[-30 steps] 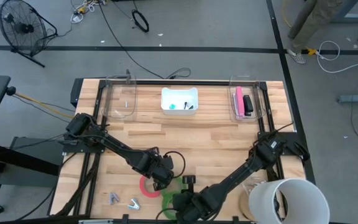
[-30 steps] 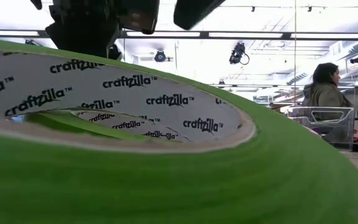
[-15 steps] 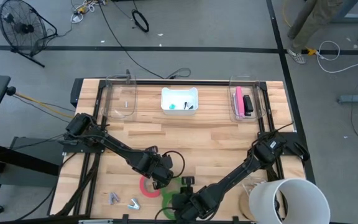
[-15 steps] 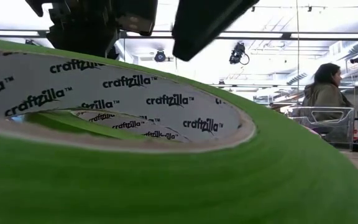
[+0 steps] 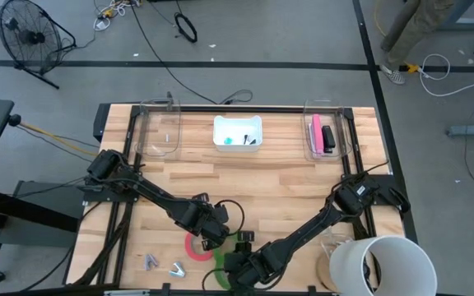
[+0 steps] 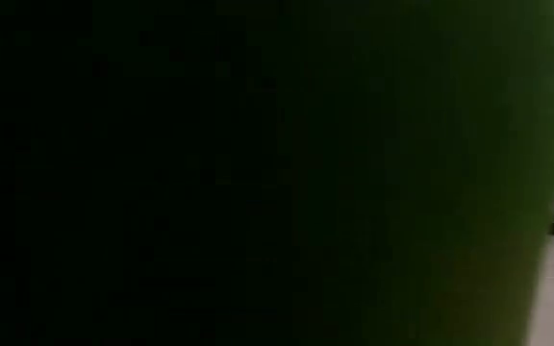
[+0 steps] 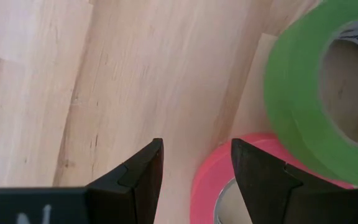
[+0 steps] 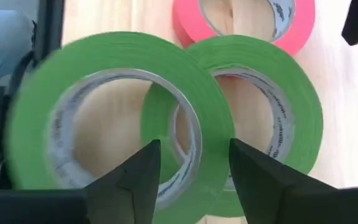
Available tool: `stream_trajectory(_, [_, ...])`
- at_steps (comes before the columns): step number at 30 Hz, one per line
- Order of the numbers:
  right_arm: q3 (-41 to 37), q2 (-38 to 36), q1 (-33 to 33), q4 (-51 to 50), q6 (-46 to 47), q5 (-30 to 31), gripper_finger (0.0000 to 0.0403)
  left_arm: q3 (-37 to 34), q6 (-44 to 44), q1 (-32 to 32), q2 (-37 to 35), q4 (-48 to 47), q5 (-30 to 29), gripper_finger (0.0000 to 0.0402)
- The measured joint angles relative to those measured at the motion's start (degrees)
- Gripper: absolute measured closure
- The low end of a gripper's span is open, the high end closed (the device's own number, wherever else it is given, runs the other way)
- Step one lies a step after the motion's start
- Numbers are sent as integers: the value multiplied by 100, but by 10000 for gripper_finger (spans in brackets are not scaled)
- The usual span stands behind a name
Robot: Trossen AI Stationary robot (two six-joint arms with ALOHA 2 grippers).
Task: Pick and place Stapler, Stapler remover, tape
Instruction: Put the green tape into the left transparent bin
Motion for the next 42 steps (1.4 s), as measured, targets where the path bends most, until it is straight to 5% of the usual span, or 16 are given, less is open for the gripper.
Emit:
stream_trajectory(31, [42,37,-77,-83,150,92,216,1,-28,-37,4,3,-79,209])
stream_trajectory(35, [38,91,-79,-134,197,84,250,1,-28,-39,4,2,-79,209])
stream_trajectory(40, [38,93,-79,-198,235,86,348,1,-28,-39,4,4,-81,209])
stream_trajectory(42, [38,81,-79,-266,170,42,352,1,-28,-39,4,4,-81,209])
